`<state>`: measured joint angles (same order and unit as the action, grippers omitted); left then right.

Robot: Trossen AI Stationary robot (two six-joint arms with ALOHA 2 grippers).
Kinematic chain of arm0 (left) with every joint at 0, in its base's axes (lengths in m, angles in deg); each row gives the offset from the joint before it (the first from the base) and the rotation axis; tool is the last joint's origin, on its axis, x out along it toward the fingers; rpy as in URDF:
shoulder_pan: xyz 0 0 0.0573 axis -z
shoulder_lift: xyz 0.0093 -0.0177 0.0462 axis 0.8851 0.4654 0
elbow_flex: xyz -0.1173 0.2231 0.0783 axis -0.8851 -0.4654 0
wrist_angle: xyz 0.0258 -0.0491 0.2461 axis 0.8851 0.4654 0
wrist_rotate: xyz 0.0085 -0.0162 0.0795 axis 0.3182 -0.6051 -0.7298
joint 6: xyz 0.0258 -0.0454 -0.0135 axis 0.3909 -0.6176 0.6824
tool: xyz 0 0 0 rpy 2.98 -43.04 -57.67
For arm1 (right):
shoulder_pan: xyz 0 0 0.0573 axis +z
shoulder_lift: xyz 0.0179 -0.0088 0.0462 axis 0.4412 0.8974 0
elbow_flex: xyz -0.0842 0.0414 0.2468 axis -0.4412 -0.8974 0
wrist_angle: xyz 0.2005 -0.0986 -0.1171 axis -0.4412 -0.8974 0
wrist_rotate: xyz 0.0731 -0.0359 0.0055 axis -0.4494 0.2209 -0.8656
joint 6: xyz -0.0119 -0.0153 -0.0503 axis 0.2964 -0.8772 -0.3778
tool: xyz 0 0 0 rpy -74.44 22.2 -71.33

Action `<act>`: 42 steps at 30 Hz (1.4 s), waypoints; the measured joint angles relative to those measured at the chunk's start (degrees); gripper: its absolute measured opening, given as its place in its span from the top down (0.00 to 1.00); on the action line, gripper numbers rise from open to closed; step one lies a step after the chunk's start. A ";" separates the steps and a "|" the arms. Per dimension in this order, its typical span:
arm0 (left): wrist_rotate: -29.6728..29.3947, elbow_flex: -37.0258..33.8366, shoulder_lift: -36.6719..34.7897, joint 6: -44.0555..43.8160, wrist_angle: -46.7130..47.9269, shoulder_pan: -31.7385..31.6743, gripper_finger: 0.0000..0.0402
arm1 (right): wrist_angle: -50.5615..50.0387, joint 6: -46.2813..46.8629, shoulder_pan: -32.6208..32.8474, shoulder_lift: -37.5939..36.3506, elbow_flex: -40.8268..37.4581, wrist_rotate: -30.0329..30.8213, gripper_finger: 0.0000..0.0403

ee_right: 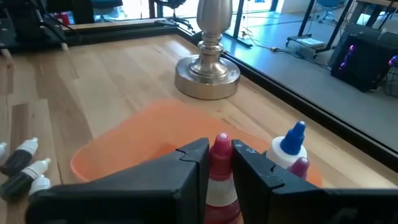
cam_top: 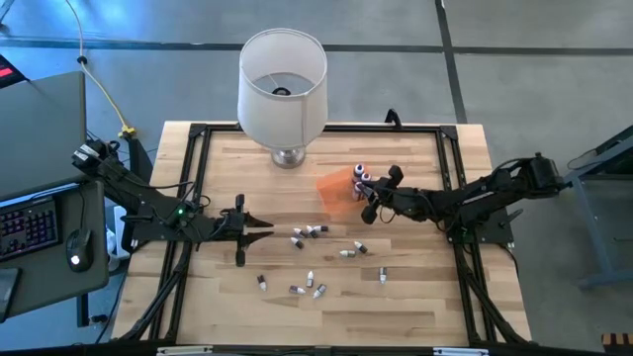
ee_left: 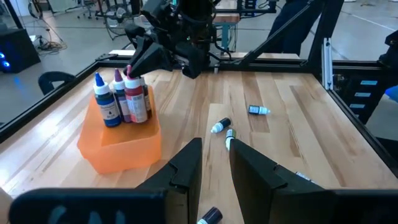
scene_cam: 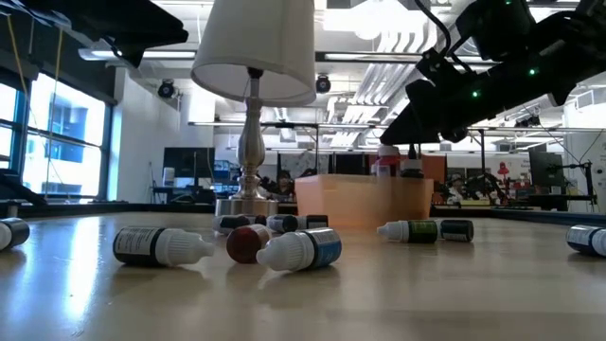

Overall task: Pick & Place food coloring
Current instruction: Put the large pink food coloring bottle into the orange bin, then put the bottom small black food coloring bottle into the orange bin

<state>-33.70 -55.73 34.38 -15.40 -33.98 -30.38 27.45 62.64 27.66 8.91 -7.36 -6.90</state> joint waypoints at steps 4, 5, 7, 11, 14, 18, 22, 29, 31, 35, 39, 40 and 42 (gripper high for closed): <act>0.00 0.00 0.00 0.00 0.01 0.00 0.80 | -0.36 -0.26 0.02 0.02 0.00 -0.18 0.83; 0.00 0.00 0.00 0.00 0.01 0.00 0.80 | -0.47 -0.27 0.02 0.02 0.00 -0.20 0.83; 0.00 0.00 0.00 0.00 0.01 0.00 0.80 | -0.47 -0.28 0.00 0.04 0.00 -0.19 0.83; -0.01 0.00 0.00 0.00 0.01 0.00 0.80 | -0.46 -0.55 0.00 0.04 0.00 -0.20 0.83; -0.02 0.00 0.00 0.00 0.01 0.00 0.80 | 0.01 -2.32 0.00 0.04 0.00 -0.11 0.83; -0.04 0.00 0.00 -0.04 -0.02 0.00 0.80 | 2.88 -8.39 1.19 -1.75 0.58 -0.17 0.82; -0.01 0.00 0.00 -2.23 0.16 0.00 0.80 | 3.24 -13.86 4.29 -6.63 3.27 -0.65 0.82; 1.76 0.00 2.34 -5.84 0.49 0.00 0.80 | -1.69 -14.02 10.37 -13.43 5.46 -16.65 0.82; 1.63 0.00 3.14 -5.84 0.39 0.00 0.80 | -3.93 -14.01 12.05 -13.68 5.46 -22.39 0.82; 0.47 0.00 5.46 -4.87 -2.75 0.00 0.80 | -6.93 -14.28 15.41 -13.68 5.42 -25.32 0.82; 0.01 0.00 7.68 -3.64 -8.44 -0.02 0.80 | -7.42 -15.57 17.51 -13.68 5.42 -16.27 0.82; 0.00 0.00 8.31 -3.21 -10.01 -0.02 0.80 | -7.42 -16.79 17.84 -13.68 5.42 -13.67 0.82; -0.04 0.00 9.75 -2.93 -13.13 -0.02 0.80 | -7.88 -19.21 18.31 -13.68 5.42 -8.94 0.82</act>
<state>-33.74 -55.73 44.13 -18.33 -47.10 -30.41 19.57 43.43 45.97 -4.77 -1.94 -15.83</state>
